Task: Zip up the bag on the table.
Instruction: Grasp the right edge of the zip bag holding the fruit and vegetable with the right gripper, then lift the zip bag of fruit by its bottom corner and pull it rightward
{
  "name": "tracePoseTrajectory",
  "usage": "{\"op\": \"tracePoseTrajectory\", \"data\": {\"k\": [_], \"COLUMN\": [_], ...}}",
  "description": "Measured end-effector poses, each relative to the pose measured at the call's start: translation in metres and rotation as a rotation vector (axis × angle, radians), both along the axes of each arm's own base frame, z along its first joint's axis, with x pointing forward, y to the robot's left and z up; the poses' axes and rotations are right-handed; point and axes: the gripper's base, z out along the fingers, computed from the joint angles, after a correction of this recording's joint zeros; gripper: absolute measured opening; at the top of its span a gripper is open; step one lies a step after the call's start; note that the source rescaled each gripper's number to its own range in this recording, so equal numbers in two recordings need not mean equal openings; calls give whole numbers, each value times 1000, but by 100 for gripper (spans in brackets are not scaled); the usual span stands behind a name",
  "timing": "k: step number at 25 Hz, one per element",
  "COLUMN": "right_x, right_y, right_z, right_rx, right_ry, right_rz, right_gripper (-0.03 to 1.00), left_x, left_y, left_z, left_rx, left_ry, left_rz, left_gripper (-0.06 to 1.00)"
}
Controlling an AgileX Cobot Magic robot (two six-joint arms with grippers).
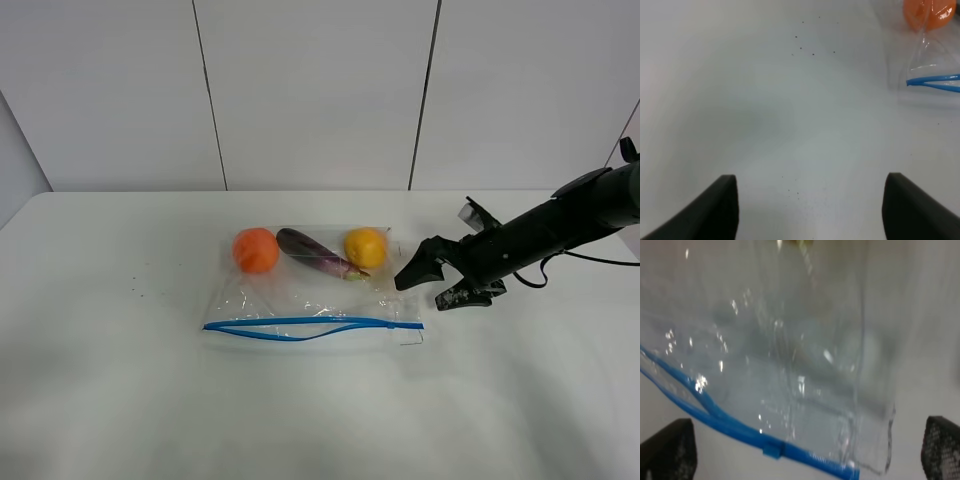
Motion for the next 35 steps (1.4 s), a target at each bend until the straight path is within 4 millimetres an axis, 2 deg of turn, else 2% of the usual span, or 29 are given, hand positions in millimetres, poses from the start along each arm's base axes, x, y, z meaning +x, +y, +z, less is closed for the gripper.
{"op": "tracePoseTrajectory", "data": {"k": [3,7,11,17,20,25,27,29,30,35], "right_x": [6,5,6,5,5,4,3,3,2,3], "right_y": [2,7,10,11,11,11,11,11,11,15], "right_z": [-12,-30,-39,-46,-46,-47,-47,-47,-46,-40], "right_rx": [69,163,221,242,245,233,231,237,245,327], "right_ry": [28,60,56,74,76,101,109,120,129,210], "right_rz": [45,83,85,85,85,84,83,80,77,11], "right_gripper": [97,96,95,84,70,41,25,4,0,0], "left_x": [0,0,0,0,0,0,0,0,0,0], "left_y": [0,0,0,0,0,0,0,0,0,0], "left_z": [0,0,0,0,0,0,0,0,0,0], "left_rx": [0,0,0,0,0,0,0,0,0,0], "left_ry": [0,0,0,0,0,0,0,0,0,0], "left_rz": [0,0,0,0,0,0,0,0,0,0], "left_gripper": [80,80,80,80,80,80,80,80,80,80]}}
